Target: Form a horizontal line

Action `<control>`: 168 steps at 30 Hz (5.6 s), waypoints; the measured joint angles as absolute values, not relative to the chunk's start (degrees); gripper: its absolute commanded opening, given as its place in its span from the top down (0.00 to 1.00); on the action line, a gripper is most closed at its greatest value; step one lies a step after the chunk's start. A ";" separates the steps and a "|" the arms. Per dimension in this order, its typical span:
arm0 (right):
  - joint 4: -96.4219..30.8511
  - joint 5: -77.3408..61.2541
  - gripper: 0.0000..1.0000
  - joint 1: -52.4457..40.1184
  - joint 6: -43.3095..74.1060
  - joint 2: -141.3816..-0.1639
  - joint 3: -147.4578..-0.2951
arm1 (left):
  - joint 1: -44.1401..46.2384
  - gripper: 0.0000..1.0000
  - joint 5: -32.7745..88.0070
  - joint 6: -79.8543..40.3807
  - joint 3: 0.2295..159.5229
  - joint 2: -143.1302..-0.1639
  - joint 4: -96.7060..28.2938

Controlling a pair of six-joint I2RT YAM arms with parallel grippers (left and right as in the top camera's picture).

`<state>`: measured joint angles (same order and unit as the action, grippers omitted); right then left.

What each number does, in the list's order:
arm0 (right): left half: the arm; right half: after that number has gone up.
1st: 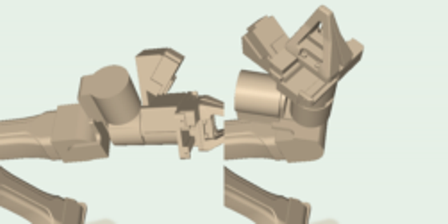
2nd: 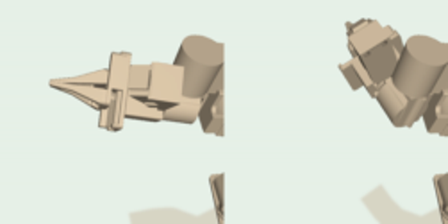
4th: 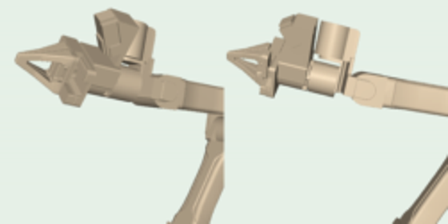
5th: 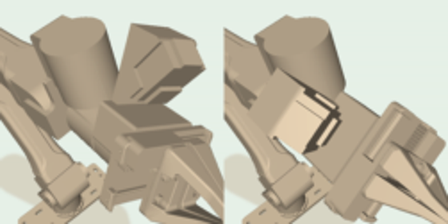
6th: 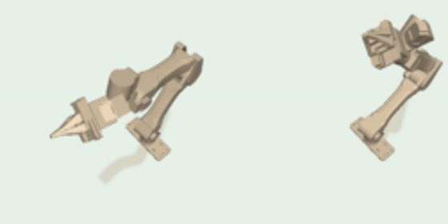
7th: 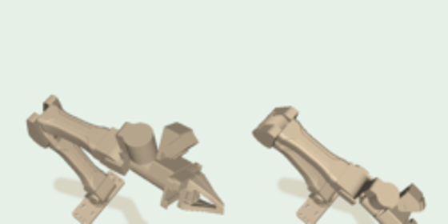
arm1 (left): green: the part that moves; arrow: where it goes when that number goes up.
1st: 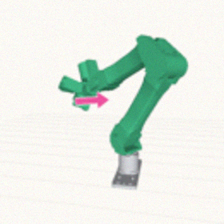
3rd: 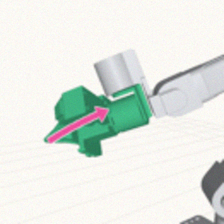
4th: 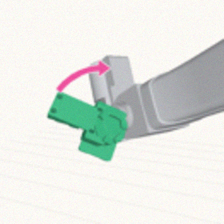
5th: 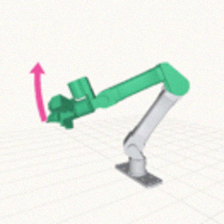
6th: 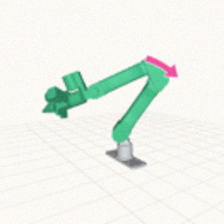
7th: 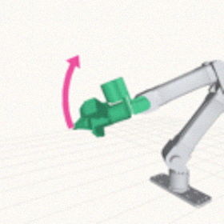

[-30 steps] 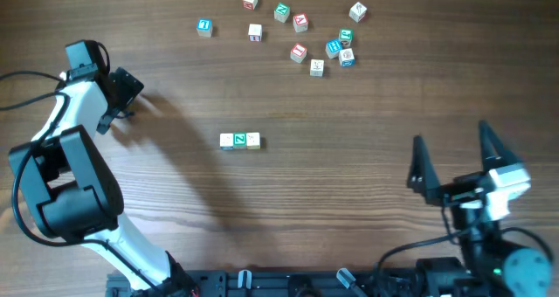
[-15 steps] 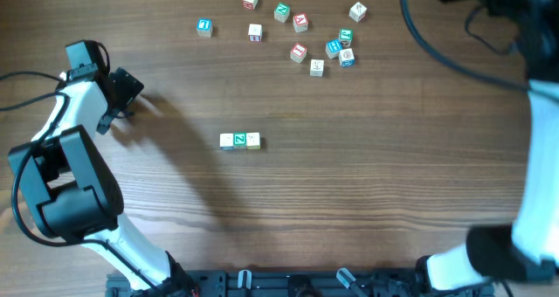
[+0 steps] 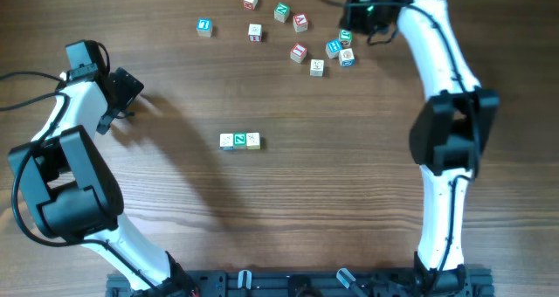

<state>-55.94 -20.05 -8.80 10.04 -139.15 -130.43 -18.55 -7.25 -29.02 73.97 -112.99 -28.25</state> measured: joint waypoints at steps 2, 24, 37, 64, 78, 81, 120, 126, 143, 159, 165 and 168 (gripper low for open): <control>-56.36 -17.65 0.27 -10.68 8.69 -142.67 -130.43 | -18.55 0.00 -7.25 -29.02 73.97 -112.99 -28.25; -53.32 -8.99 0.10 -15.03 7.88 -144.40 -130.50 | -18.55 0.00 -7.25 -29.02 73.97 -112.99 -28.25; -50.96 -13.50 0.06 -14.59 11.94 -144.44 -130.50 | -18.55 0.00 -7.25 -29.02 73.97 -112.99 -28.27; -51.42 -1.32 0.00 -17.63 15.84 -145.56 -130.50 | -18.55 0.00 -7.25 -29.02 73.97 -112.99 -28.25; -55.68 -12.69 0.20 -17.30 15.35 -146.74 -130.50 | -18.55 0.00 -7.25 -29.02 73.97 -112.99 -28.27; -57.89 -14.41 0.28 -17.32 15.35 -146.74 -130.50 | -18.55 0.00 -7.25 -29.02 73.97 -112.99 -28.27; -50.72 -3.27 0.79 -20.05 20.99 -147.02 -130.50 | -18.55 0.00 -7.25 -29.02 73.97 -112.99 -28.25; -47.62 -0.99 0.66 -19.51 22.11 -147.13 -130.50 | -18.55 0.00 -7.25 -29.02 73.97 -112.99 -28.25; -59.05 -6.46 0.22 -13.10 14.20 -136.79 -130.78 | -18.55 0.00 -7.25 -29.02 73.97 -112.99 -28.27; -54.89 -5.26 0.22 -11.46 -1.41 -137.16 -118.24 | -18.55 0.00 -7.25 -29.02 73.97 -112.99 -28.25; -47.92 -3.57 0.38 -11.46 -2.50 -137.69 -113.80 | -18.55 0.00 -7.25 -29.02 73.97 -112.99 -28.25; -46.85 -3.18 0.69 -11.46 -2.87 -137.69 -113.80 | -18.55 0.00 -7.25 -29.02 73.97 -112.99 -28.27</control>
<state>-46.85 -3.18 -11.46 -2.87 -137.69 -113.80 -18.55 -7.25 -29.02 73.97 -112.99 -28.27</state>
